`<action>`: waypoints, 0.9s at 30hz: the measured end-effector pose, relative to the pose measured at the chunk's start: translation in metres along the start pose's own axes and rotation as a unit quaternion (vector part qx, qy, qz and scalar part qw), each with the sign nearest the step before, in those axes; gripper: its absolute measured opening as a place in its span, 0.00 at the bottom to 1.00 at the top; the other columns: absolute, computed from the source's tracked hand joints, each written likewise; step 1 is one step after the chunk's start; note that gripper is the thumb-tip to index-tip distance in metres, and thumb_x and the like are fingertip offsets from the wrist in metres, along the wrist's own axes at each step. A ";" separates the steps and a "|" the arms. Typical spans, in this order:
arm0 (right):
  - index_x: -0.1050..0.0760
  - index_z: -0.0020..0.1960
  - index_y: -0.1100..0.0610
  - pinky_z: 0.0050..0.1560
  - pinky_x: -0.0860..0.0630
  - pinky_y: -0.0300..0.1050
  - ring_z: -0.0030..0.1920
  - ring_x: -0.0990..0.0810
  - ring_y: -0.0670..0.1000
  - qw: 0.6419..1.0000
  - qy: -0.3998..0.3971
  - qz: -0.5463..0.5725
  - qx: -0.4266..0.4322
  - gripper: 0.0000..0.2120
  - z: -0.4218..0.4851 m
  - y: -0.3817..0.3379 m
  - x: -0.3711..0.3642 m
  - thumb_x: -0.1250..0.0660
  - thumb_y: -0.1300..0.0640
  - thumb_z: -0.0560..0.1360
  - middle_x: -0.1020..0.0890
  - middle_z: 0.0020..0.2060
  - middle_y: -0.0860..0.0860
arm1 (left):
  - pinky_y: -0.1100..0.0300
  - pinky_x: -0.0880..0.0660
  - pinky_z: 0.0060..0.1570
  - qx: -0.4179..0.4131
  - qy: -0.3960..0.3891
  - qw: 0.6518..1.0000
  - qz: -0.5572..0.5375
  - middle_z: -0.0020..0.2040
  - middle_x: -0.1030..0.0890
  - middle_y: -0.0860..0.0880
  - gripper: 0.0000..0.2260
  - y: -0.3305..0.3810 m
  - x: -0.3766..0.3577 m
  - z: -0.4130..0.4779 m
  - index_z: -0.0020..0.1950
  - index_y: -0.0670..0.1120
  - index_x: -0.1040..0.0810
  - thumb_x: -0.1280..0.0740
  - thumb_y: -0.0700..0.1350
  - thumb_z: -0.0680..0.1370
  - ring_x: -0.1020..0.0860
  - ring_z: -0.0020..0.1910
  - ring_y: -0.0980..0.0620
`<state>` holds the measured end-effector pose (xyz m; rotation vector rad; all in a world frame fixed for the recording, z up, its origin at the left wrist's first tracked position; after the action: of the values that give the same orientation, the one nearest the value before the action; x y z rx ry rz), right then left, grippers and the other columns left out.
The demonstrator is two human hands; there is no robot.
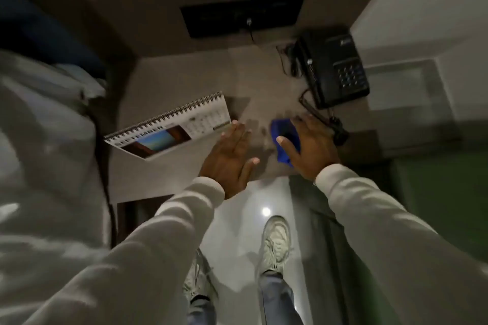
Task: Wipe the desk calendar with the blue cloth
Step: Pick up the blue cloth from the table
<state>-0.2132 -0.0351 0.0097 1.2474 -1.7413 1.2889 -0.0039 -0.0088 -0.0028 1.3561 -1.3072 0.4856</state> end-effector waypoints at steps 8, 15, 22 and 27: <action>0.52 0.78 0.56 0.72 0.45 0.69 0.78 0.49 0.65 0.995 0.028 -0.092 -0.011 0.43 0.002 0.010 -0.082 0.48 0.30 0.73 0.47 0.79 0.61 | 0.45 0.54 0.79 0.025 0.014 0.997 0.073 0.82 0.48 0.40 0.33 -0.026 -0.080 0.007 0.80 0.40 0.47 0.49 0.58 0.80 0.50 0.81 0.42; 0.53 0.78 0.56 0.72 0.46 0.69 0.78 0.50 0.65 0.992 0.032 -0.114 -0.033 0.40 0.005 0.007 -0.093 0.49 0.33 0.76 0.48 0.79 0.61 | 0.43 0.51 0.79 0.041 0.025 0.990 0.134 0.82 0.47 0.41 0.34 -0.028 -0.095 0.010 0.80 0.42 0.48 0.52 0.60 0.80 0.48 0.81 0.42; 0.50 0.78 0.59 0.75 0.43 0.59 0.78 0.50 0.66 0.993 -0.026 -0.109 -0.043 0.32 0.009 0.000 -0.071 0.41 0.59 0.78 0.48 0.78 0.63 | 0.42 0.52 0.79 0.011 -0.027 0.998 0.048 0.83 0.52 0.42 0.35 -0.027 -0.066 -0.003 0.81 0.43 0.52 0.50 0.61 0.79 0.54 0.82 0.43; 0.39 0.74 0.60 0.75 0.40 0.52 0.75 0.37 0.61 0.996 -0.053 0.022 -0.073 0.27 -0.019 -0.030 -0.062 0.39 0.60 0.77 0.34 0.74 0.61 | 0.43 0.53 0.79 -0.055 -0.036 0.997 0.049 0.82 0.54 0.42 0.35 -0.041 -0.009 -0.049 0.81 0.42 0.53 0.52 0.61 0.79 0.57 0.82 0.43</action>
<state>-0.1640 0.0001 -0.0279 1.2187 -1.9110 1.1143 0.0479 0.0275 -0.0143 1.2321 -1.4437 0.4278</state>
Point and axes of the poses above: each hand's wrist, its own z-axis towards the middle knuckle, its own x-axis out of the back of the hand, y = z × x, the point moved 1 cm from there along z, towards the middle knuckle
